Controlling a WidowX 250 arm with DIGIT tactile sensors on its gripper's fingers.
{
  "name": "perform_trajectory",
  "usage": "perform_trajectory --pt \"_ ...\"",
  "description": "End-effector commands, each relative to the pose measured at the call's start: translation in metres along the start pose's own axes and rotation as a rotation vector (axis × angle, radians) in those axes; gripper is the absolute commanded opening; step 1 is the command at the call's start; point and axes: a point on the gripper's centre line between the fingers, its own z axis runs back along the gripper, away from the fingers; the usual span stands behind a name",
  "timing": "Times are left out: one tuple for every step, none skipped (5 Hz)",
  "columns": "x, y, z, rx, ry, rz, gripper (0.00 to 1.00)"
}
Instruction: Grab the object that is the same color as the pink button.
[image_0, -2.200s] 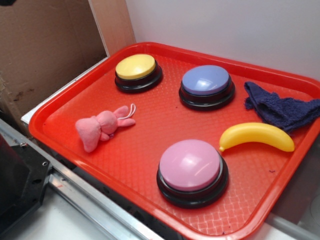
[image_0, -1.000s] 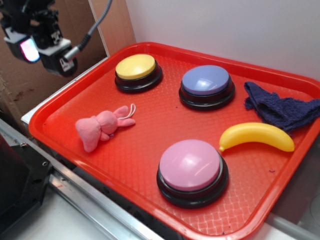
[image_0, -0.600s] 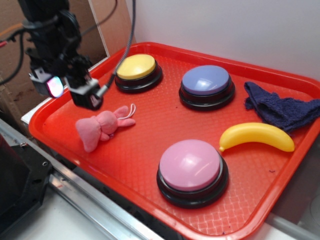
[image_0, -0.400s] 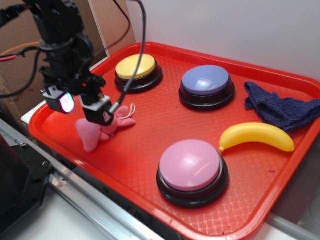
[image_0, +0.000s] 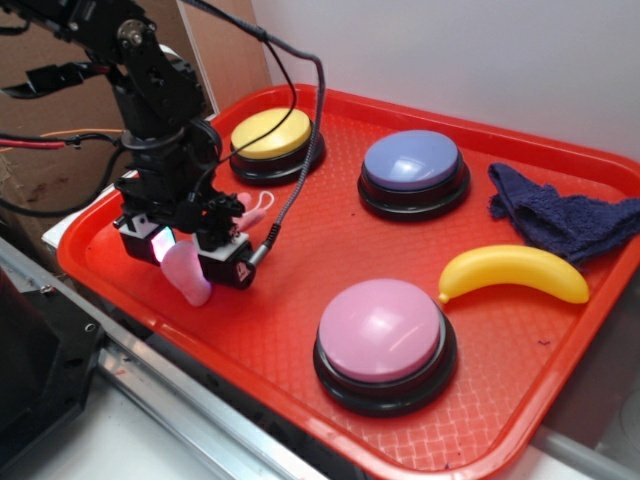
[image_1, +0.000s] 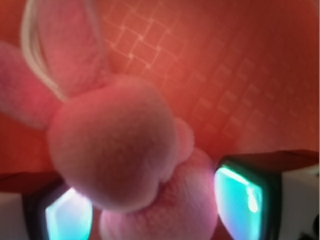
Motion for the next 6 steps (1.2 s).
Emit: perform_trajectory --pt "0.004 0.001 0.021 0.003 -0.008 0.037 0.0" --pt "0.007 -0.001 0.061 0.025 -0.04 -0.01 0.0" --pt "0.01 -0.006 0.109 0.082 -0.001 -0.256 0.0" --pt "0.0 -0.006 0.15 0.066 -0.084 -0.254 0.0" --pt "-0.01 -0.005 0.187 0.04 -0.114 -0.288 0.0" --pt "-0.013 -0.002 0.201 0.019 -0.131 -0.299 0.0"
